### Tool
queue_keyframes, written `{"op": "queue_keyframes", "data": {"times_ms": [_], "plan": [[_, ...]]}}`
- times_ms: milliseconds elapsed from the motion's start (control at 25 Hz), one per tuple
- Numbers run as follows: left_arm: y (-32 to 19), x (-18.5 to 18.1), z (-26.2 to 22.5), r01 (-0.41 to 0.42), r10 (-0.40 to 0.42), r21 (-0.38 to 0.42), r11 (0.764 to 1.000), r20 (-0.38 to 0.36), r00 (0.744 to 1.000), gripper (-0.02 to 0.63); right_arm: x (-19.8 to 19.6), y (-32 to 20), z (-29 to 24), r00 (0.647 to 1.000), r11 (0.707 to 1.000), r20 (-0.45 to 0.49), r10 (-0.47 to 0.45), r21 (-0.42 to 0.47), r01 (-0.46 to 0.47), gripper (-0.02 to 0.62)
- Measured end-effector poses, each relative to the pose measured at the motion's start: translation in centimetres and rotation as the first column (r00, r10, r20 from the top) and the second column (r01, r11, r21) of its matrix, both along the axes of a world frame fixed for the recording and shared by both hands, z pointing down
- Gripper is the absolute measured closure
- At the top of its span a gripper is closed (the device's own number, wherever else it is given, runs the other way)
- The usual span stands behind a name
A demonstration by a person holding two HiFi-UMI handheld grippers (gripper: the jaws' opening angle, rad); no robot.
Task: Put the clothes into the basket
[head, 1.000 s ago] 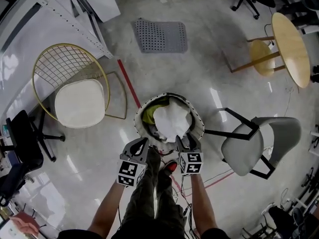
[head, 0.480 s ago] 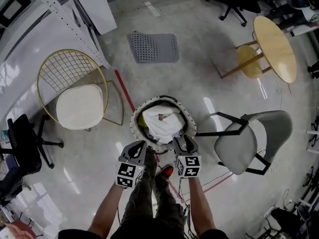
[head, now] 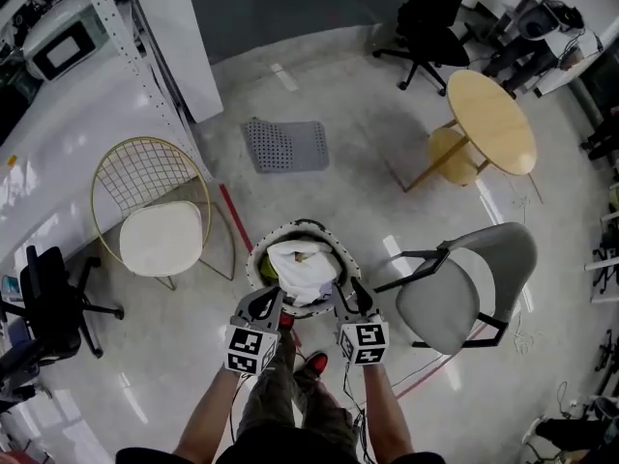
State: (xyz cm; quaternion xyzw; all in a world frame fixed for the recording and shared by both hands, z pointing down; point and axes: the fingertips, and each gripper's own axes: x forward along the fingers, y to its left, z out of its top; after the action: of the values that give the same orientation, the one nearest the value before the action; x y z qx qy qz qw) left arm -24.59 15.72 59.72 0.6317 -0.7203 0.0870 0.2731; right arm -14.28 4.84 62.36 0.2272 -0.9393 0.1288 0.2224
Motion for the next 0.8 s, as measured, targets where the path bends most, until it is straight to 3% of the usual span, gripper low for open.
{"op": "queue_keyframes", "data": {"times_ms": [480, 800], "plan": [[-0.4, 4.6, -10.7, -0.053, 0.037, 0.155, 0.986, 0.105, 0.994, 0.6, 5.6, 0.8, -13.0, 0.983, 0.988, 0.174, 0.054, 0.134, -0.078, 0.52], [-0.3, 8.9, -16.5, -0.117, 0.078, 0.237, 0.964, 0.17, 0.982, 0.6, 10.8, 2.5, -18.4, 0.972, 0.971, 0.23, 0.055, 0.216, -0.106, 0.549]]}}
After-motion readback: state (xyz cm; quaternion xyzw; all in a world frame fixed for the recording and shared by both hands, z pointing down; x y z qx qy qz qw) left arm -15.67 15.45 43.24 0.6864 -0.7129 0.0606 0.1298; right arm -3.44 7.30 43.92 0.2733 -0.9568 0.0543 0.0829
